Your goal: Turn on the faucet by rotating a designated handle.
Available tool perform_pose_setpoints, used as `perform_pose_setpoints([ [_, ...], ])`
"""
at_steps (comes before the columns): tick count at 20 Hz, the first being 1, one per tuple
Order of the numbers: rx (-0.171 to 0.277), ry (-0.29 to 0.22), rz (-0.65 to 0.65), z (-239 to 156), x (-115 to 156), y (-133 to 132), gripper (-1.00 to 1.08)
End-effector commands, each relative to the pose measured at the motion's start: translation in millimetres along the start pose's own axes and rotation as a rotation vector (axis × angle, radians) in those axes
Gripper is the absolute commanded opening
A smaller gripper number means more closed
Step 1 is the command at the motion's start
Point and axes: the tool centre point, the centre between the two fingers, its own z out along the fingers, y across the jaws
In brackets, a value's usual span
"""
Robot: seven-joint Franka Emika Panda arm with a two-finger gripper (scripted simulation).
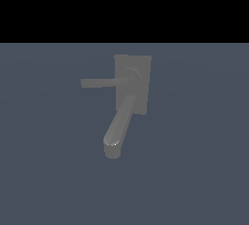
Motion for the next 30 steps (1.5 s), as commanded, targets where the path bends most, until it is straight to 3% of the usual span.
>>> perform_pose_setpoints([
  [1, -0.109, 0.044, 0.003, -11.1, 6.7, 5.7, -1.0],
  [13, -0.625, 0.227, -0.047, -71.6, 42.6, 4.6, -1.0],
  [17, -0.769, 0.272, -0.083, -87.5, 54.7, -5.8, -1.0],
  [23, -0.92, 0.315, -0.135, -101.7, 68.8, -22.0, -1.0],
  [30, -1.012, 0.34, -0.168, -108.4, 77.5, -33.2, -1.0],
])
